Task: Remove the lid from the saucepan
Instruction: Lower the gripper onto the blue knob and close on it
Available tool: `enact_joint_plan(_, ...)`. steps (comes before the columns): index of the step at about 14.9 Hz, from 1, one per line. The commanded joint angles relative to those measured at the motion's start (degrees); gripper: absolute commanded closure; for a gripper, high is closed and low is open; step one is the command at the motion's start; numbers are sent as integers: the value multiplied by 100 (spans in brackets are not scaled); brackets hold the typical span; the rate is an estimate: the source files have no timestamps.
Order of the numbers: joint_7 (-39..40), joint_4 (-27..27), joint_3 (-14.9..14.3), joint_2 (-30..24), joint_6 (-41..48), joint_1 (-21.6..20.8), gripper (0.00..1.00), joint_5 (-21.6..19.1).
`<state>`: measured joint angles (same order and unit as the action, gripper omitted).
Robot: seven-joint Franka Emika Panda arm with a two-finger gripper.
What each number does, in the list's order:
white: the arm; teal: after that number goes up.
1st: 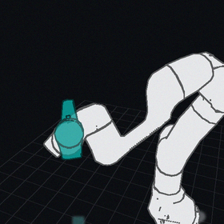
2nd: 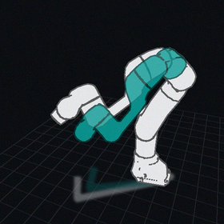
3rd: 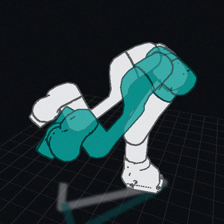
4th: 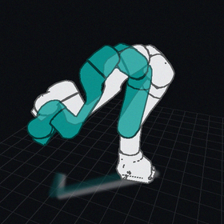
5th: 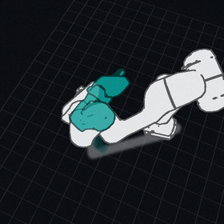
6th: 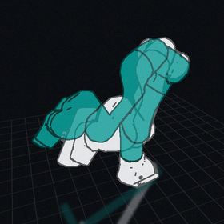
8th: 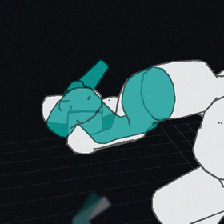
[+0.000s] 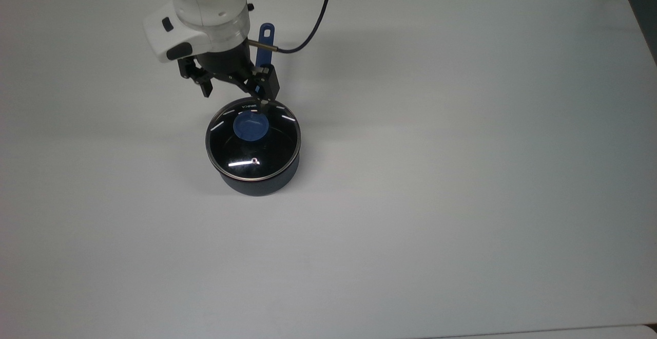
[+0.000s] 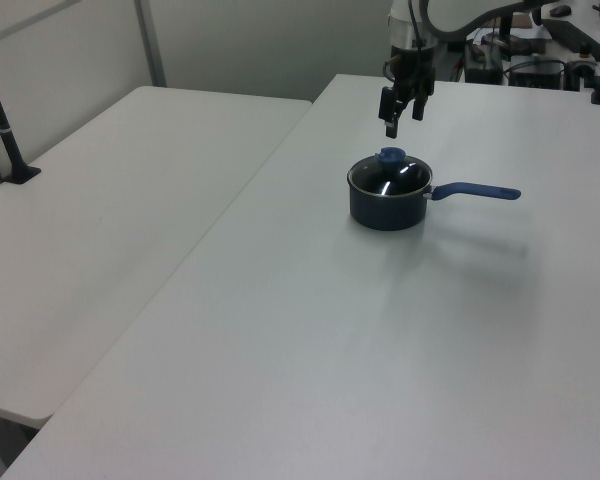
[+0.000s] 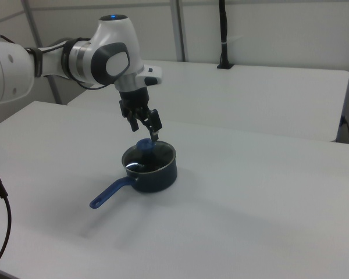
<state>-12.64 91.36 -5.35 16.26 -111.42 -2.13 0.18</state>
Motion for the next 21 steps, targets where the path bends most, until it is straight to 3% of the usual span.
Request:
enact_joint_plan(1, -133, -127, -45, 280, -309, -77, 0, -18)
enact_joint_plan(15, -335, -83, 8, 571, -503, -261, 1, 131)
enact_joint_plan(18, -300, -83, 8, 615, -503, -270, 23, 237)
enact_joint_plan(20, -274, -83, 8, 624, -678, -261, 28, 263)
enact_joint_plan(21, -265, -74, 8, 615, -731, -261, 36, 272)
